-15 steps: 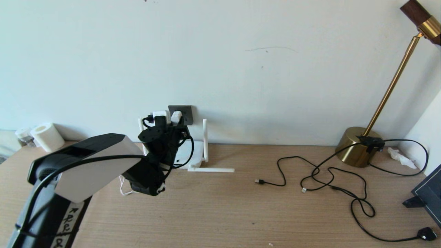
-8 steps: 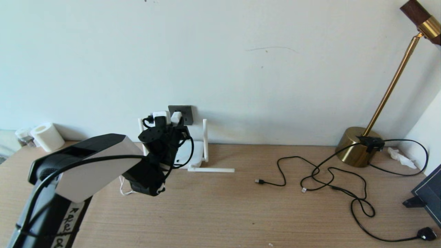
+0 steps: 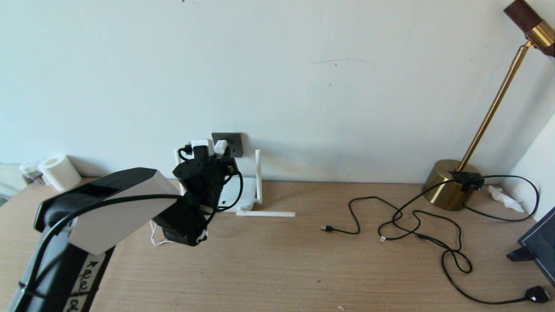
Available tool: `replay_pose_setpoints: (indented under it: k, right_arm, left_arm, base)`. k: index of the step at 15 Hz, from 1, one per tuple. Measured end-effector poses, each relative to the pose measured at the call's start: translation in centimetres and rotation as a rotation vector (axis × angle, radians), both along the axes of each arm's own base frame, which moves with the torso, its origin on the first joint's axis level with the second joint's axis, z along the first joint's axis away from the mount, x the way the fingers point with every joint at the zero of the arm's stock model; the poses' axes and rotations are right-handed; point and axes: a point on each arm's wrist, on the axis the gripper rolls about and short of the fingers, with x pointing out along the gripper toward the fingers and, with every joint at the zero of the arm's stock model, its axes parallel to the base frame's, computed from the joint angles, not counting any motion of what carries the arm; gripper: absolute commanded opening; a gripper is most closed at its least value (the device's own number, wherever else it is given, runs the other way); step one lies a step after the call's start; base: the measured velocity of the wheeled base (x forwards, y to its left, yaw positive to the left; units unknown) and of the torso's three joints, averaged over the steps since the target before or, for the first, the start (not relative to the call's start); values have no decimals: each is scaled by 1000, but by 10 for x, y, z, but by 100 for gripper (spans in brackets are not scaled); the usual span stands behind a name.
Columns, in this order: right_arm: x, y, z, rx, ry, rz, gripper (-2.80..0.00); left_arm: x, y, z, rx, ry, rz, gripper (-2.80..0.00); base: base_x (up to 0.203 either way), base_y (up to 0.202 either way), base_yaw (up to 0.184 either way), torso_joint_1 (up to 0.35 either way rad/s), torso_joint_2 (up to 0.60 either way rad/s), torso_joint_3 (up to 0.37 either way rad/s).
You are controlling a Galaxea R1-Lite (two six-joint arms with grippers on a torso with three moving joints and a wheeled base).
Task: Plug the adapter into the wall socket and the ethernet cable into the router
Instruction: Plug plug into socket
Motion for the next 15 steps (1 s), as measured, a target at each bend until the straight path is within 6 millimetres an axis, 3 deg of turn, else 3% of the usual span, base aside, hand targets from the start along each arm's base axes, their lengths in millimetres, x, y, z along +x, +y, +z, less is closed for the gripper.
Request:
replay_pose_setpoints:
  k: [4,7,15]
  right_arm:
    - [0,0,0,0,0,0,-280]
    - [0,0,0,0,0,0,-280]
    - [0,0,0,0,0,0,-280]
  left_arm:
    - [0,0,-1,1,1,0,-280]
    - [-6,0,11,-3,-10,-5,-280]
    - [-66,11,72,0,-40,-57,-280]
  base:
    - [0,0,0,0,0,0]
    - [0,0,0,0,0,0]
    - [0,0,0,0,0,0]
